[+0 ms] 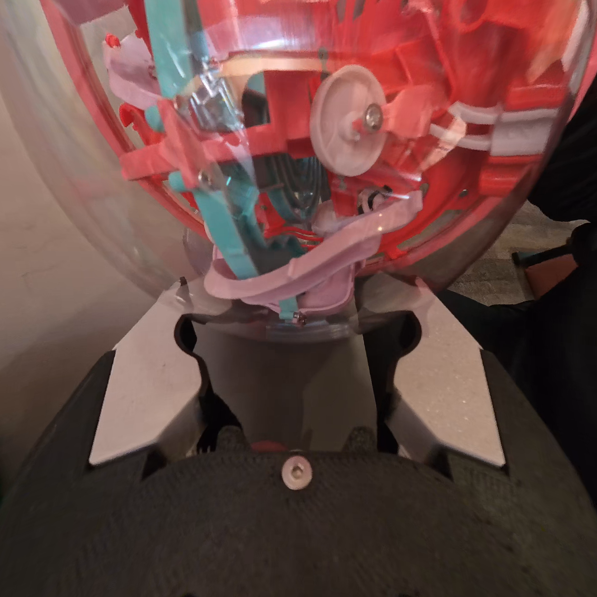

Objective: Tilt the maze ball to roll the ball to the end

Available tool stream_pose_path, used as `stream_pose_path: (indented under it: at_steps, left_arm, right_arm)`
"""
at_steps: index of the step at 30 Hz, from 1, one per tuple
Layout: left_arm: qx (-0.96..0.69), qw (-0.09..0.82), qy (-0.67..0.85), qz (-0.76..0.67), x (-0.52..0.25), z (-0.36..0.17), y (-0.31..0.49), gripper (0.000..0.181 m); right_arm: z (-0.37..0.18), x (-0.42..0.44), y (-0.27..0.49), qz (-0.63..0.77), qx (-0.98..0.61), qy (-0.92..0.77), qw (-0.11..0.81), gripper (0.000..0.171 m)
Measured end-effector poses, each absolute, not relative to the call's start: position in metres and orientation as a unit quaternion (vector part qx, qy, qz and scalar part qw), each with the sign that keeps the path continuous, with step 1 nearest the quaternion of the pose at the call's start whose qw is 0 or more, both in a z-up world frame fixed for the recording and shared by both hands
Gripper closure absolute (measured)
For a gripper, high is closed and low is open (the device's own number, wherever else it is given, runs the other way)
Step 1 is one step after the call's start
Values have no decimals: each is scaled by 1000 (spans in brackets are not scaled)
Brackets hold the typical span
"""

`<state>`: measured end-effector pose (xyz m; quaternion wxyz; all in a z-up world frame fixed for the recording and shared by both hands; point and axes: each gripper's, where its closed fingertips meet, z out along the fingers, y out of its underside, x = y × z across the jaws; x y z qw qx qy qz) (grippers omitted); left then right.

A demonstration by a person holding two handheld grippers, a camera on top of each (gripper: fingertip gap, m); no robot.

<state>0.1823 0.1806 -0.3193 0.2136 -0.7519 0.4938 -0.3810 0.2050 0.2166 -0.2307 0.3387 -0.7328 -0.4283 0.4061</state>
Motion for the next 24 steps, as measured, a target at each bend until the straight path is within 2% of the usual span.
stream_pose_path:
  at_steps: [11,24]
  left_arm:
    - [-761,185,505,-363,194,-331,182,54]
    - [-755,205,491,-383,187,-326,181,59]
  right_arm:
    - [-243,221,220,416,-740,-405,341,28]
    - [-249,224,214,418,-732,-417,340,28]
